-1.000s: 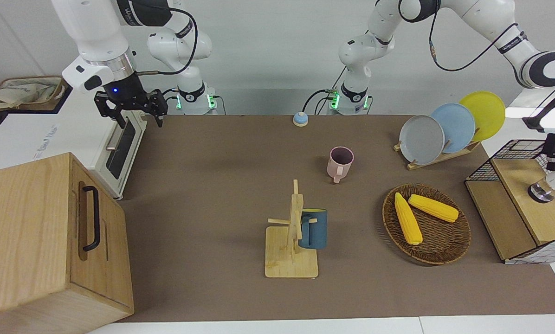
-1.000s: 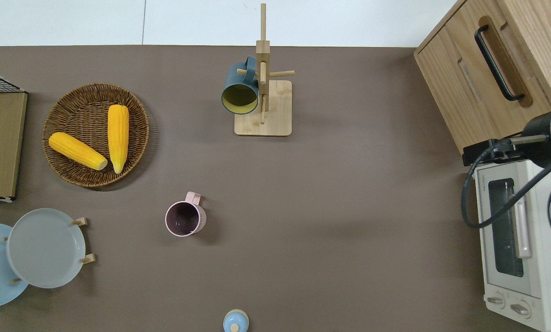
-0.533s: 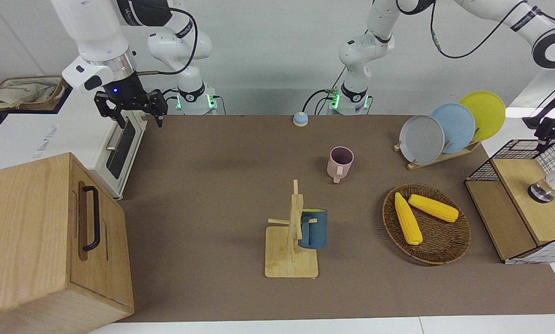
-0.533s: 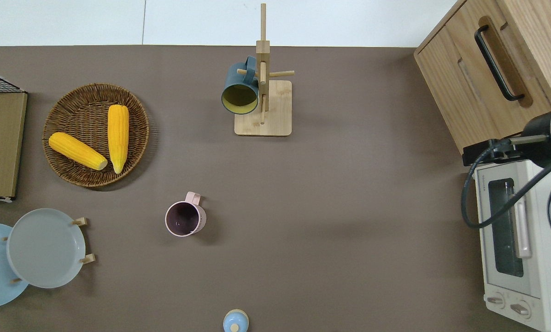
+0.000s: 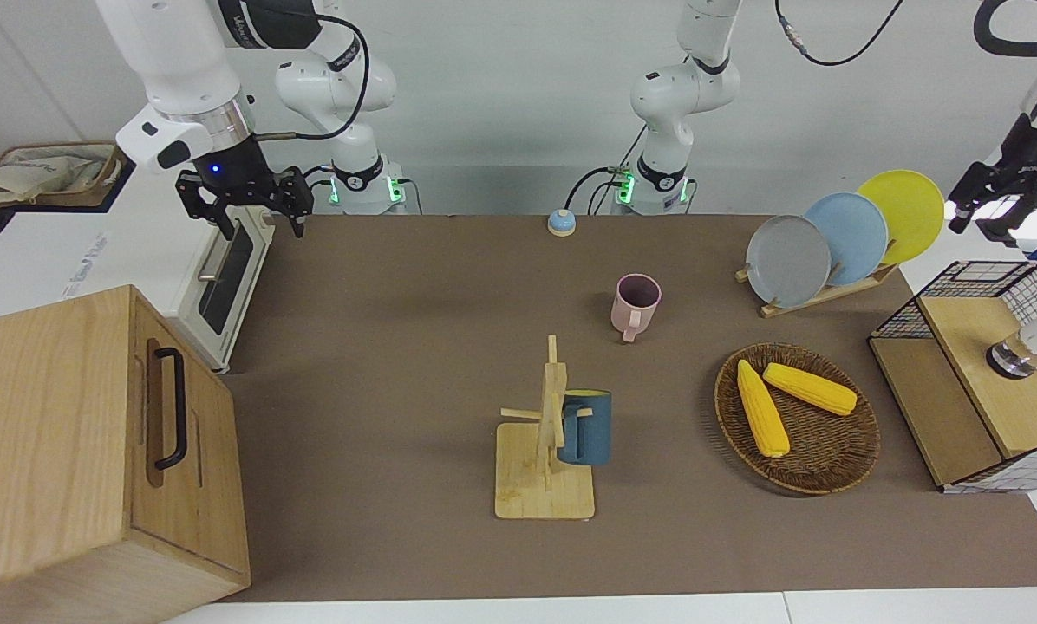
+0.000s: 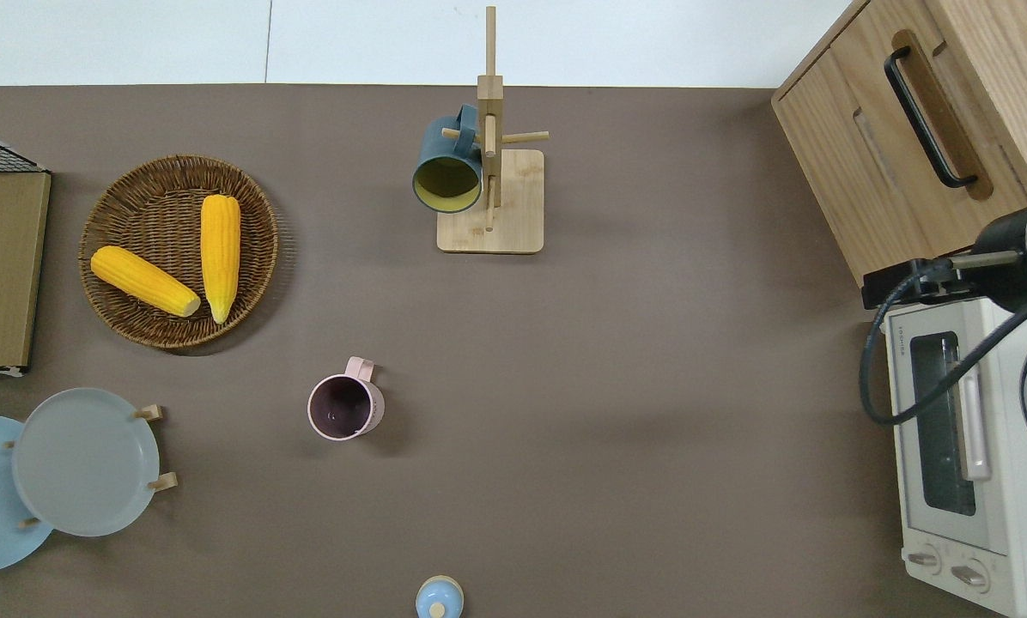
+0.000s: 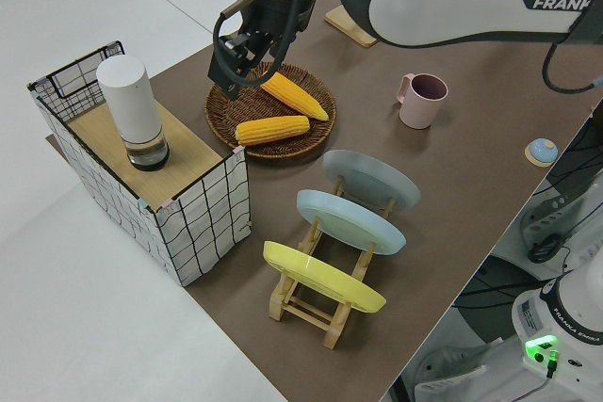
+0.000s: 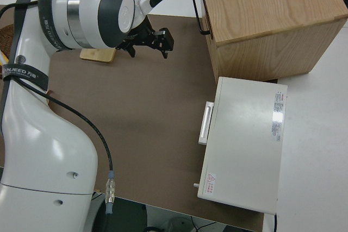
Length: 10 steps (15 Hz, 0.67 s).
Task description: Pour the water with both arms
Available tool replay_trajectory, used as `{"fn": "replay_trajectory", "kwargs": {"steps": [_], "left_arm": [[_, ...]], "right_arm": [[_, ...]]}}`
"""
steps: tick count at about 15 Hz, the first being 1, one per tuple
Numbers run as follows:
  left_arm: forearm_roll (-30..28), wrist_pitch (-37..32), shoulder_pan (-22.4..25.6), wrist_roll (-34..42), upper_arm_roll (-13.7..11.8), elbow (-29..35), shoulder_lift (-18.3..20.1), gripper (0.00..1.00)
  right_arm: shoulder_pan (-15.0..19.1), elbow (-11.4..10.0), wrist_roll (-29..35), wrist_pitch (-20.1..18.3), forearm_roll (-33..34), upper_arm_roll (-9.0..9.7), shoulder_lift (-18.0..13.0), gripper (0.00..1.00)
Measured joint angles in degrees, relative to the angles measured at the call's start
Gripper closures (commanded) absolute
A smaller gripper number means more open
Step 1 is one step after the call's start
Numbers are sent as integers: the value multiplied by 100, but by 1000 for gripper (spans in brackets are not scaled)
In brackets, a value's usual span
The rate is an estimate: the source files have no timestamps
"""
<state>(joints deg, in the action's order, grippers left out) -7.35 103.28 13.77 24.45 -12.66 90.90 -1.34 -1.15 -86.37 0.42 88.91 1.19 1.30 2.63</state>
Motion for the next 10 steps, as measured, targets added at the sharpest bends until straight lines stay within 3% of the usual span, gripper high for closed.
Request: {"fn": "replay_trajectory", "kwargs": {"steps": [5,10], "left_arm": [[333,-730,-641,-638,440,3,375,0],[559,-970,-1241,-1505,1133,14,429,0]], "right_arm": [[0,0,0,0,0,0,0,17],[0,0,0,0,0,0,0,17]]}}
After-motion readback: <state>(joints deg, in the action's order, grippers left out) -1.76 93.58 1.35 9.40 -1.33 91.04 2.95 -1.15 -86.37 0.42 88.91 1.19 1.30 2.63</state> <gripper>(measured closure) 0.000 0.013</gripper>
